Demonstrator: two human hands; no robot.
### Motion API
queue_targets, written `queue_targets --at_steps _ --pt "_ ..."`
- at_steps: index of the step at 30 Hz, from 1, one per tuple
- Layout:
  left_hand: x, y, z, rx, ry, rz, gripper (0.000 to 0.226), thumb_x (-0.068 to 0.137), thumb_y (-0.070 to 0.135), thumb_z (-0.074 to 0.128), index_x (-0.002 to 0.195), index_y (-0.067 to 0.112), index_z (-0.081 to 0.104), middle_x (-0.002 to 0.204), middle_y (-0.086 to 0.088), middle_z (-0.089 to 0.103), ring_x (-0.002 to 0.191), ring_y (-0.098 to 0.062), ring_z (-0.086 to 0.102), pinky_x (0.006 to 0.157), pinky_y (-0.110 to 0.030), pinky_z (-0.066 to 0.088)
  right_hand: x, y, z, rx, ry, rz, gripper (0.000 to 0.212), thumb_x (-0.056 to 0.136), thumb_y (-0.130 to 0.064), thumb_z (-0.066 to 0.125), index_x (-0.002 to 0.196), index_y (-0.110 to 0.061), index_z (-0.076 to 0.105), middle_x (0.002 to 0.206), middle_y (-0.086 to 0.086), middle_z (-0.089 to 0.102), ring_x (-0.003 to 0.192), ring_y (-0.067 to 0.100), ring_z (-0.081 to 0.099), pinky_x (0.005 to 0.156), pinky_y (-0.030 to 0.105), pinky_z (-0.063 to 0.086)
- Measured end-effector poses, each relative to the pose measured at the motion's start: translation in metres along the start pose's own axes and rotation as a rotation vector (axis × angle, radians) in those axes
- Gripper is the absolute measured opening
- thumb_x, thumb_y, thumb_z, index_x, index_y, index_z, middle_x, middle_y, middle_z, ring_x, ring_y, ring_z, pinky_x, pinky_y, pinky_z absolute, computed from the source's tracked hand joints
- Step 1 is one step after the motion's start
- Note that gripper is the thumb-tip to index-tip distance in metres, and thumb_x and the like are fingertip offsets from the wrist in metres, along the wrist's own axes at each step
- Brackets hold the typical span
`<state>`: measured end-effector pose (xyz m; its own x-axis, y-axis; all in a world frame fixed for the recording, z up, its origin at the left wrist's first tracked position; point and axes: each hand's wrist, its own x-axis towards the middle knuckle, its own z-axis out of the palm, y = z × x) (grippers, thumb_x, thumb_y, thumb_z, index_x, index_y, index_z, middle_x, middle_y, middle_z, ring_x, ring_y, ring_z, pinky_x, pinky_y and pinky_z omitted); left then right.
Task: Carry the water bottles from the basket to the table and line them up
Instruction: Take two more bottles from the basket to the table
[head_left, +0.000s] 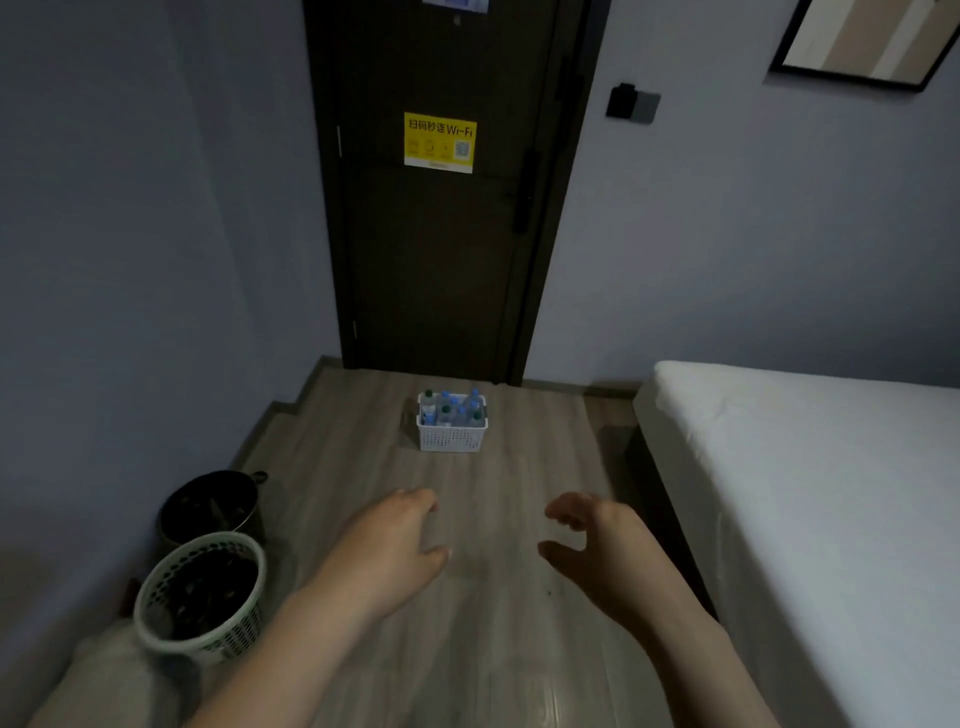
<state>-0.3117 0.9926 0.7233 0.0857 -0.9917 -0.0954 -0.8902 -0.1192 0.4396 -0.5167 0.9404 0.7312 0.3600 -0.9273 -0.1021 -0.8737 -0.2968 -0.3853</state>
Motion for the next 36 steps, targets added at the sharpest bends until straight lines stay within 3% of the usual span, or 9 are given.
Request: queue_targets --at_steps 10,24,31,36 --pt "0.192 -0.02 -0.02 -0.003 -0.048 0.014 0.048 0.086 0.039 0.061 0.129 0.021 0.049 0.133 0.003 0.052 0.122 -0.013 0.049 0.101 -0.024 0.039 0.181 0.025 -0.007 -0.008 -0.025 0.058 0.039 0.086 -0.037 0.063 0.124 -0.032 0.053 0.122 -0.012 0.057 0.108 0.002 0.055 0.092 0.021 0.05" --pt "0.446 -0.004 -0.026 -0.026 0.005 -0.102 0.041 0.086 0.035 0.061 0.124 0.022 0.052 0.13 0.004 0.053 0.118 -0.011 0.05 0.096 -0.02 0.039 0.444 0.105 -0.055 0.006 -0.072 -0.037 0.04 0.087 -0.036 0.063 0.125 -0.029 0.054 0.121 -0.012 0.058 0.107 0.002 0.055 0.089 0.016 0.046" --pt "0.541 -0.02 -0.025 -0.042 -0.037 -0.166 0.031 0.085 0.032 0.064 0.113 0.02 0.056 0.117 0.003 0.058 0.104 -0.011 0.055 0.08 -0.018 0.04 0.539 0.125 -0.055 0.025 -0.141 -0.06 0.04 0.087 -0.037 0.063 0.125 -0.029 0.054 0.121 -0.011 0.058 0.103 0.002 0.056 0.085 0.015 0.046" --pt "0.612 -0.044 -0.024 -0.046 -0.054 -0.153 0.035 0.087 0.031 0.061 0.12 0.02 0.053 0.123 0.004 0.056 0.11 -0.011 0.054 0.081 -0.017 0.039 0.611 0.13 -0.046 0.021 -0.176 -0.046 0.039 0.088 -0.035 0.062 0.125 -0.029 0.053 0.122 -0.011 0.057 0.105 0.002 0.055 0.089 0.017 0.047"
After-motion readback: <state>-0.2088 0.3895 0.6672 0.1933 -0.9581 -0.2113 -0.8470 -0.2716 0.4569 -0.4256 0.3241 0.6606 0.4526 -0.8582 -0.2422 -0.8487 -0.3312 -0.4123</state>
